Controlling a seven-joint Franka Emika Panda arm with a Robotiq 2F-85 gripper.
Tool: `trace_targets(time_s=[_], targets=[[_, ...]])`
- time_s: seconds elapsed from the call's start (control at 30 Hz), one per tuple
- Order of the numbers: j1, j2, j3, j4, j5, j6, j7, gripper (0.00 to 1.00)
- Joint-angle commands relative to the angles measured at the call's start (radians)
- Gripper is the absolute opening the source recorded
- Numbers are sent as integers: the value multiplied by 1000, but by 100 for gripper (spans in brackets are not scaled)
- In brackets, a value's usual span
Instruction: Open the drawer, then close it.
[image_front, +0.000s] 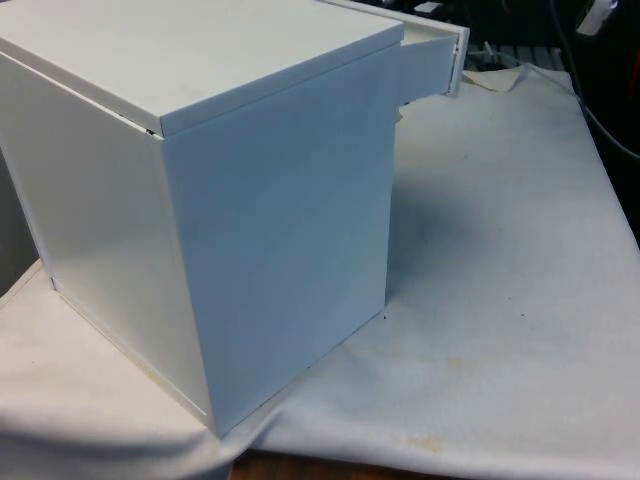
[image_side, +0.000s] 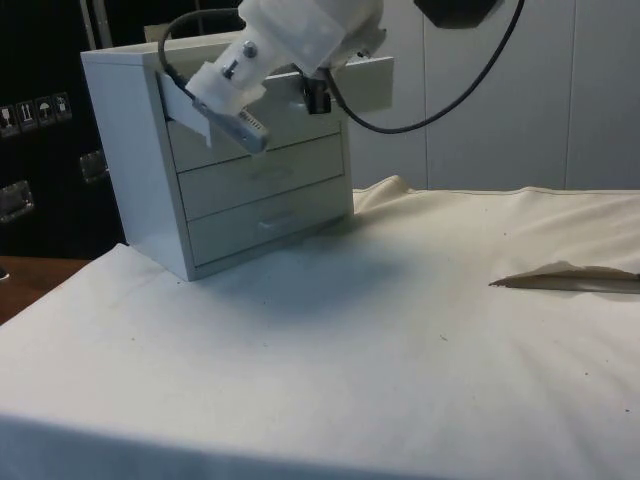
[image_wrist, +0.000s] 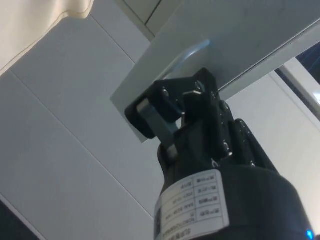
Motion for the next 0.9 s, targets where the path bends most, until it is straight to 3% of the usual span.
trace_targets(time_s=[0.0, 0.1, 0.17, 0.37, 0.4, 0.5, 0.7, 0.73, 0.77, 0.87], targets=[[-5, 10, -9, 13, -8, 13, -6, 0], [-1, 16, -12, 21, -1, 2, 0, 0], [-7, 28, -24, 36, -12, 20, -7, 0], [-8, 51, -45, 67, -13, 27, -16, 0], [-3, 47, -40, 62, -4, 10, -8, 0], [-10, 62, -54, 82, -13, 32, -18, 0], [-11, 90, -78, 116, -18, 43, -17, 0], [-5, 81, -71, 107, -10, 24, -12, 0], [-11, 94, -81, 121, -18, 44, -17, 0], [-12, 111, -93, 140, -20, 50, -14, 0]])
